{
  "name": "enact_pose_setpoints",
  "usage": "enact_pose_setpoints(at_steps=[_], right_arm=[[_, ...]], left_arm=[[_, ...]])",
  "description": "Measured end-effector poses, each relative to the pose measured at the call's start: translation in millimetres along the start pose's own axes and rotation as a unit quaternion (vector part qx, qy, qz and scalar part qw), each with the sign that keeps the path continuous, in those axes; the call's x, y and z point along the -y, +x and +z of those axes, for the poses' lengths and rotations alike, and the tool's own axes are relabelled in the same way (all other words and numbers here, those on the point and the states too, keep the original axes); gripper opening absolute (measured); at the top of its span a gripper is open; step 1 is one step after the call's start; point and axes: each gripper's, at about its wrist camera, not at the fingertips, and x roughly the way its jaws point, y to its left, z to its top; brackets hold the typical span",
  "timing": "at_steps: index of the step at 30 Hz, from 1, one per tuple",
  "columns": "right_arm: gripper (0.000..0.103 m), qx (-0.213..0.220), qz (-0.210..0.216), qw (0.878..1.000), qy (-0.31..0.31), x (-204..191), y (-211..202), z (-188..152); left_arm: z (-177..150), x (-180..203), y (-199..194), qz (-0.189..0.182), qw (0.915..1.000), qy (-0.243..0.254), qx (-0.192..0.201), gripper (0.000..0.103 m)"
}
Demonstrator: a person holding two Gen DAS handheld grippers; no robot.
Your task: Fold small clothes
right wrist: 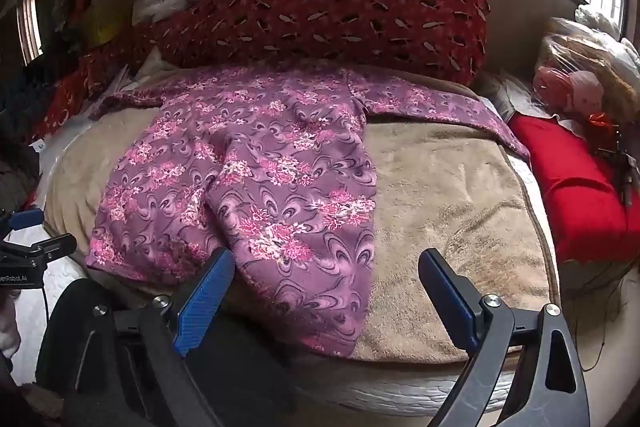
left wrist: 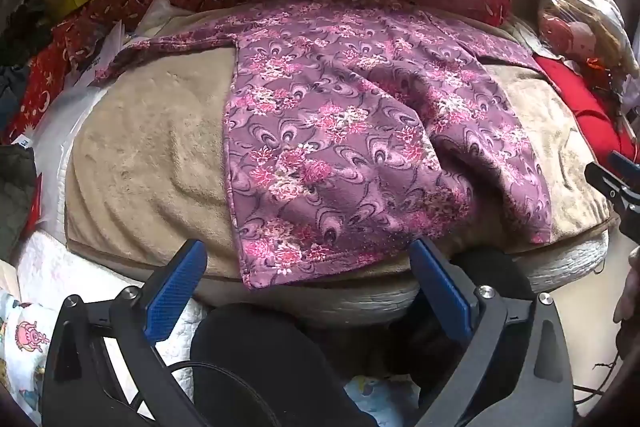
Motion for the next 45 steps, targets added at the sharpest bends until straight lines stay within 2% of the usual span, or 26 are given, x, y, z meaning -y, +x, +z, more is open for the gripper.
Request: enact_pose_setpoints(at_steps=[6, 25, 33, 45], right_arm=[[0.095, -0.002, 0.003, 1.0, 0.005, 0.9, 2.4, -0.6], [0.095, -0.014, 0.017, 0.999, 0.028, 6.7, 7.1, -2.7], [0.095, -0.017, 0.017, 0.999, 0.028, 5.9, 9.5, -4.1], [0.095, -0.025, 0.022, 0.999, 0.029, 5.7, 18.7, -3.3]], left_arm=[[-0.1, 9.9, -2.6, 0.0, 1.0, 0.005, 0.004, 0.102], [-3.2, 2.7, 6.9, -0.001, 1.0, 0.005, 0.001, 0.102], [-1.6, 2.6, 8.7, 0.016, 0.9997, 0.013, 0.011, 0.102], [0.6, 1.6, 17.4, 0.009, 0.9999, 0.008, -0.001, 0.102]])
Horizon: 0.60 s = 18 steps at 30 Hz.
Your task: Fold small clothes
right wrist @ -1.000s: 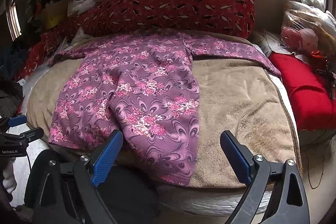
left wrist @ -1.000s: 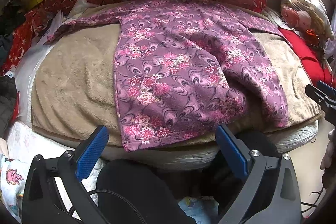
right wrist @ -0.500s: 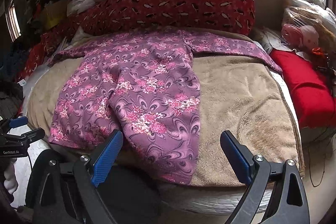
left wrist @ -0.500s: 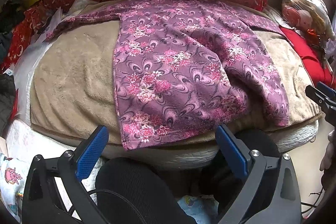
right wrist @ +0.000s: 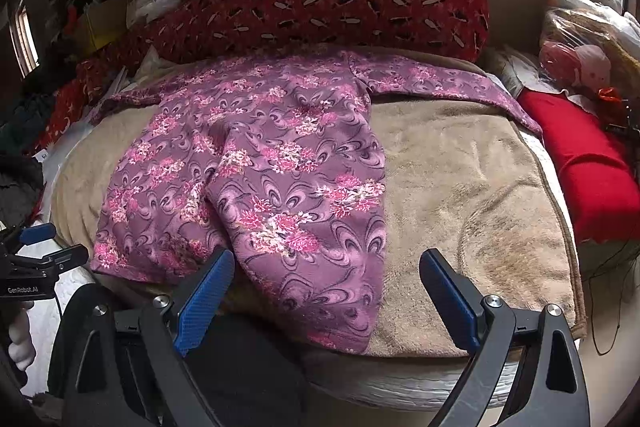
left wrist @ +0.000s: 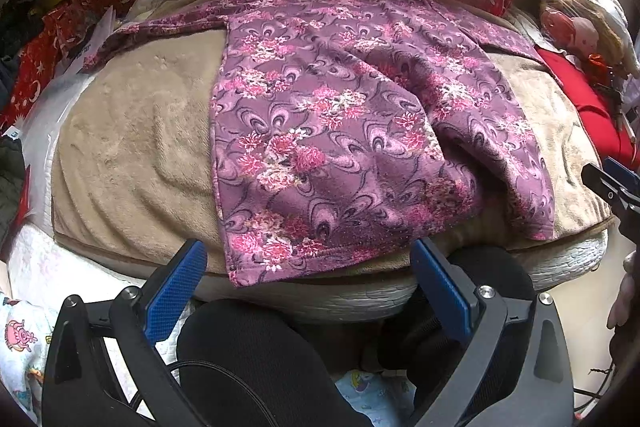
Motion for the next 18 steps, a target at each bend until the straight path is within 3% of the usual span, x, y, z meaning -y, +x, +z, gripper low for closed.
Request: enact_pose_setpoints(at_steps=[10, 14, 18], right_arm=[[0.095, -0.009, 0.003, 1.0, 0.003, 0.2, 6.6, 0.0], [0.095, -0.012, 0.002, 1.0, 0.004, 1.3, 10.0, 0.1], [0.095, -0.023, -0.021, 0.999, 0.025, 22.0, 20.6, 2.1]], left_arm=[[0.8, -0.9, 8.9, 0.003, 0.9998, -0.001, -0.021, 0.102], [1.8, -5.6, 16.7, -0.002, 0.9981, -0.004, -0.061, 0.102], [9.2, -48.6, 33.9, -0.009, 0.9921, -0.084, -0.092, 0.102]])
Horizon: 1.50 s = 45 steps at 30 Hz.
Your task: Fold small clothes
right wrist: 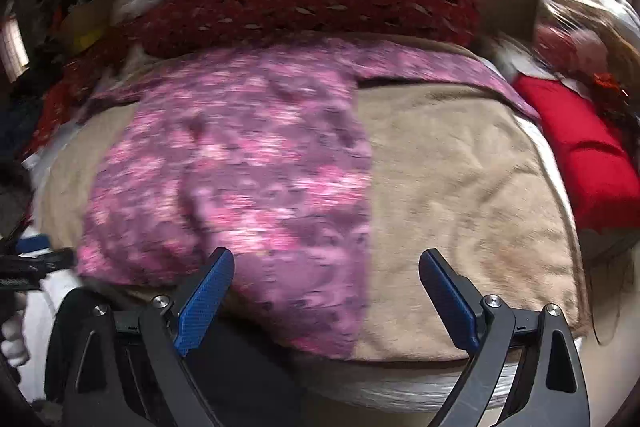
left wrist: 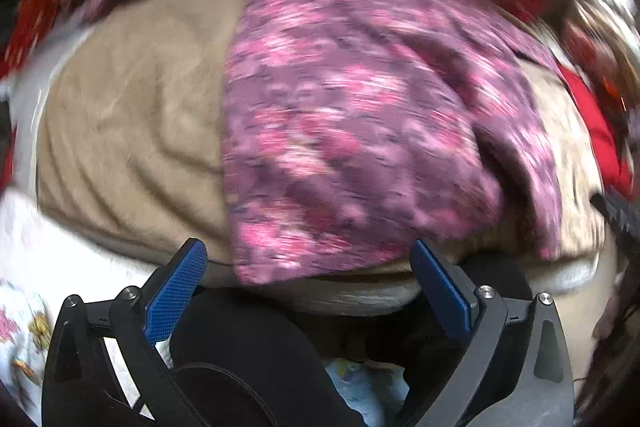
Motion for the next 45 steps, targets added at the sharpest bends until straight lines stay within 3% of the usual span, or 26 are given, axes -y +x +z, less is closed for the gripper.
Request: enact_pose_setpoints(at_steps=[3, 7, 9, 13, 14, 15, 16, 17, 18, 20, 23, 24, 27, 29, 32, 34, 37, 40, 43, 45], right_arm=[[0.094, -0.027, -0.012, 0.997, 0.065, 40.3, 16.9, -2.1], [0.094, -0.066, -0.005, 0.991, 0.113, 64.5, 39.0, -14.6], [0.094, -0.086, 0.019, 0.989, 0.116, 59.4, 48.9, -21.4], [0.091, -0.106, 0.068, 0.987, 0.097, 41.0, 63.0, -26.0], [0.081, -0.112, 0.08, 0.986, 0.09, 34.9, 66.5, -26.6], [0.063, -0.118, 0.088, 0.986, 0.083, 30.1, 70.0, -26.8], [0.052, -0.122, 0.091, 0.985, 0.078, 27.4, 71.9, -26.8], [0.029, -0.123, 0.089, 0.986, 0.072, 25.9, 71.9, -25.9], [0.003, -0.121, 0.093, 0.986, 0.07, 25.6, 70.5, -25.7], [0.004, -0.11, 0.142, 0.98, 0.091, 34.0, 59.8, -20.7], [0.004, -0.051, 0.206, 0.97, 0.121, 50.4, 22.3, -6.2], [0.004, -0.022, 0.215, 0.969, 0.124, 57.3, 2.9, 0.7], [0.004, -0.003, 0.202, 0.971, 0.124, 67.8, -14.9, 6.2], [0.004, -0.016, 0.191, 0.973, 0.125, 70.1, -7.9, 1.1], [0.004, -0.072, 0.167, 0.974, 0.134, 70.9, 27.5, -26.3], [0.004, -0.105, 0.153, 0.973, 0.14, 70.6, 48.5, -38.1], [0.005, -0.143, 0.136, 0.97, 0.141, 69.4, 64.6, -48.6], [0.01, -0.119, 0.131, 0.973, 0.148, 74.9, 50.1, -32.4], [0.013, -0.063, 0.131, 0.98, 0.133, 68.4, 38.8, 2.8], [0.021, -0.04, 0.132, 0.983, 0.124, 59.3, 42.5, 27.5]], left_arm=[[8.4, -38.9, 12.2, 0.0, 0.9973, -0.071, -0.018, 0.102], [5.9, -78.4, 43.2, -0.017, 0.985, -0.153, -0.078, 0.102], [0.1, -80.4, 63.5, -0.037, 0.9795, -0.165, -0.11, 0.102], [-17.6, -69.1, 89.1, -0.063, 0.9756, -0.158, -0.138, 0.1], [-25.9, -65.9, 93.8, -0.072, 0.9748, -0.157, -0.142, 0.08], [-34.9, -59.9, 100.9, -0.093, 0.9723, -0.148, -0.155, 0.041], [-40.3, -55.9, 105.0, -0.104, 0.9705, -0.14, -0.166, 0.023], [-45.8, -53.2, 106.3, -0.113, 0.9693, -0.134, -0.173, 0.011], [-51.3, -53.1, 103.2, -0.114, 0.9708, -0.131, -0.166, 0.009], [-58.0, -57.4, 90.3, -0.125, 0.9731, -0.126, -0.147, 0.008], [-53.5, -80.3, 59.2, -0.168, 0.9709, -0.138, -0.1, 0.008], [-58.8, -88.2, 51.2, -0.161, 0.9736, -0.138, -0.085, 0.008], [-64.1, -110.3, 52.0, -0.131, 0.9796, -0.137, -0.067, 0.008], [-64.8, -119.5, 63.1, -0.109, 0.9804, -0.146, -0.076, 0.008], [-76.4, -117.0, 88.7, -0.103, 0.9736, -0.163, -0.122, 0.008], [-94.7, -117.5, 108.5, -0.075, 0.9745, -0.152, -0.147, 0.008], [-104.8, -123.9, 109.8, -0.077, 0.9772, -0.141, -0.138, 0.008], [-100.7, -122.3, 92.7, -0.104, 0.9811, -0.137, -0.089, 0.009], [-87.2, -105.6, 88.2, -0.101, 0.9878, -0.111, -0.041, 0.023], [-60.8, -81.5, 88.5, -0.083, 0.9909, -0.104, -0.022, 0.043]])
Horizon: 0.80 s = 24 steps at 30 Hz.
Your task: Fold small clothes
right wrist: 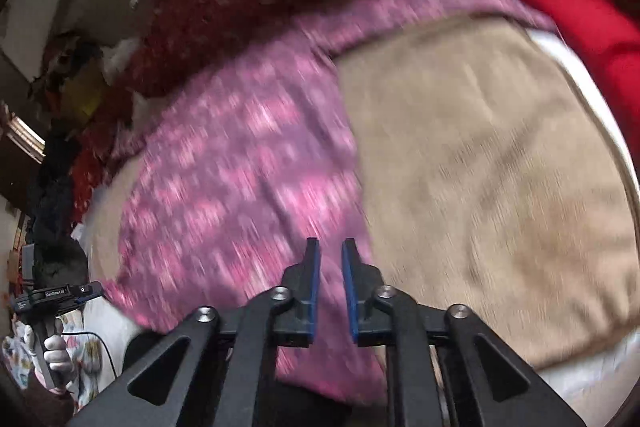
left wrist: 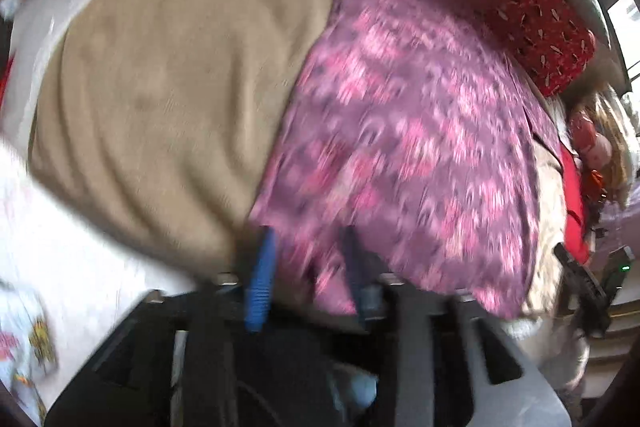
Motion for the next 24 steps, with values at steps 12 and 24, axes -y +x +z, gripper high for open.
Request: enact_pose_setpoints(at_steps=[12, 24], right_arm=[[0.03, 0.001, 0.006, 0.999, 0.038, 24.8, 67.0, 53.8], [0.048, 0.19, -0.022, 0.877, 0.441, 295.9, 18.9, 153.7]], left_arm=[[38.4, 51.3, 59.7, 0.065, 0.9953, 0.055, -0.047, 0.044], [67.7, 101.4, 97.6, 0.01, 0.9947, 0.08, -0.064, 0.045]])
